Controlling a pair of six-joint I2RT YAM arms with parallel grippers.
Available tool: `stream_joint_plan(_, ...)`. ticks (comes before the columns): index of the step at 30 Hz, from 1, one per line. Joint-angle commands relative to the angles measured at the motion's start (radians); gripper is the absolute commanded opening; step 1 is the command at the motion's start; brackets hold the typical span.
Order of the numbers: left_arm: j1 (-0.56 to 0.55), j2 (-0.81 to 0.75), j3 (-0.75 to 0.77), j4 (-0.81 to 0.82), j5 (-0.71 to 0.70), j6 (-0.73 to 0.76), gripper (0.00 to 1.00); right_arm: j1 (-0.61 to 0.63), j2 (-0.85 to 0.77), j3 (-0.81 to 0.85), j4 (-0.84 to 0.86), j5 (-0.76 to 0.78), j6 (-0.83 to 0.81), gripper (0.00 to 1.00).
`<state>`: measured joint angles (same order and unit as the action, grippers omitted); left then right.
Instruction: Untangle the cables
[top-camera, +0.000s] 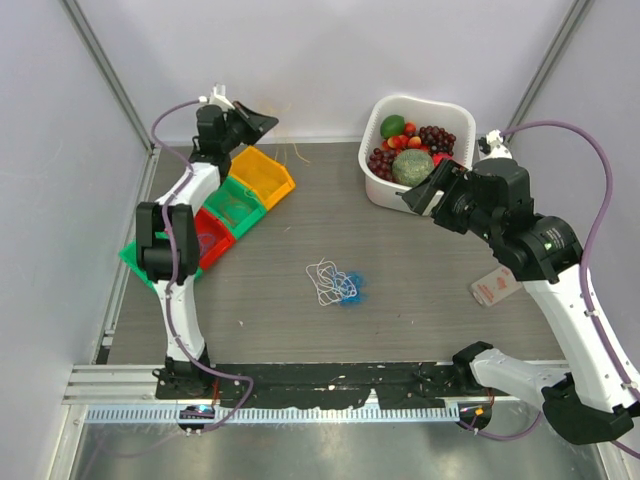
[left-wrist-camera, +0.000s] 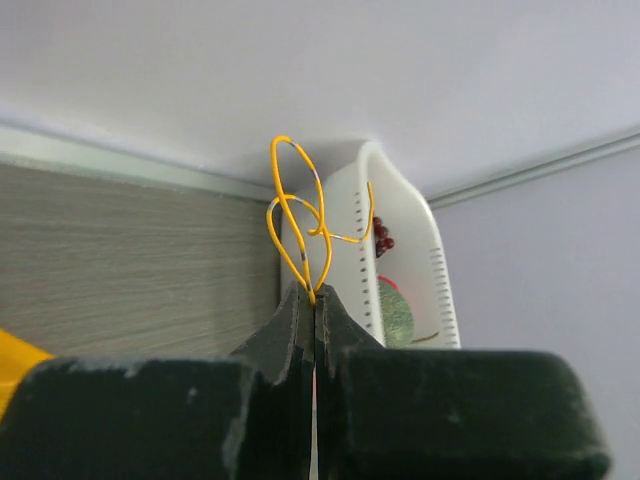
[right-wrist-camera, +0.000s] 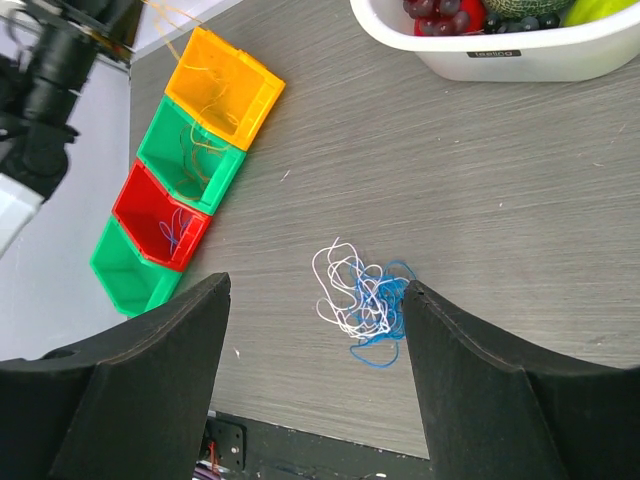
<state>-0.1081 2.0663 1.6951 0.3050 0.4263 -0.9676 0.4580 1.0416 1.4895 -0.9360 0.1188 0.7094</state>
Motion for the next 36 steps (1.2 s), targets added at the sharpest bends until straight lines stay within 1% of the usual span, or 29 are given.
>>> stream_joint_plan(1, 0.044, 0.095, 0.009, 0.12, 0.086, -0.046, 0.0, -0.005, -0.028, 0.021, 0.013, -0.001, -0.008, 0.74)
stream_joint_plan(5, 0.062, 0.11, -0.029, 0.108, 0.086, 0.068, 0.0, -0.007, -0.035, 0.029, 0.002, 0.007, -0.013, 0.74)
stream_joint_plan(11, 0.071, 0.043, -0.135, 0.036, 0.013, 0.266, 0.0, -0.007, -0.038, 0.021, 0.002, 0.005, -0.013, 0.74)
stream_joint_plan(14, 0.073, 0.003, -0.185, -0.02, -0.11, 0.371, 0.0, -0.007, -0.034, 0.018, 0.002, 0.001, -0.013, 0.74)
stream_joint_plan(16, 0.073, -0.008, -0.212, -0.029, -0.202, 0.401, 0.0, -0.007, -0.031, 0.017, 0.002, -0.001, -0.011, 0.75)
stream_joint_plan(18, 0.062, -0.003, -0.206, -0.053, -0.277, 0.426, 0.0, -0.009, -0.031, 0.012, 0.002, 0.001, -0.007, 0.75)
stream_joint_plan(20, 0.036, -0.009, -0.199, -0.079, -0.39, 0.498, 0.0, -0.009, -0.031, 0.012, 0.002, -0.001, -0.004, 0.74)
stream_joint_plan(21, 0.019, -0.009, -0.195, -0.084, -0.418, 0.53, 0.0, -0.01, -0.028, 0.011, 0.002, -0.002, -0.001, 0.74)
stream_joint_plan(24, -0.024, 0.009, -0.151, -0.142, -0.574, 0.633, 0.0, -0.008, -0.022, 0.009, 0.002, -0.007, 0.002, 0.74)
stream_joint_plan(26, -0.051, 0.034, -0.101, -0.232, -0.711, 0.69, 0.0, -0.007, -0.022, 0.009, 0.002, -0.007, 0.004, 0.74)
stream_joint_plan(30, -0.093, 0.048, -0.083, -0.254, -0.868, 0.733, 0.0, -0.009, -0.028, 0.005, 0.002, -0.005, 0.005, 0.74)
stream_joint_plan(33, -0.139, 0.086, -0.006, -0.302, -1.033, 0.776, 0.0, -0.009, -0.029, -0.001, 0.0, -0.007, 0.009, 0.74)
stream_joint_plan(36, -0.168, 0.136, 0.069, -0.378, -1.138, 0.797, 0.0, -0.009, -0.026, 0.003, -0.007, -0.008, 0.006, 0.73)
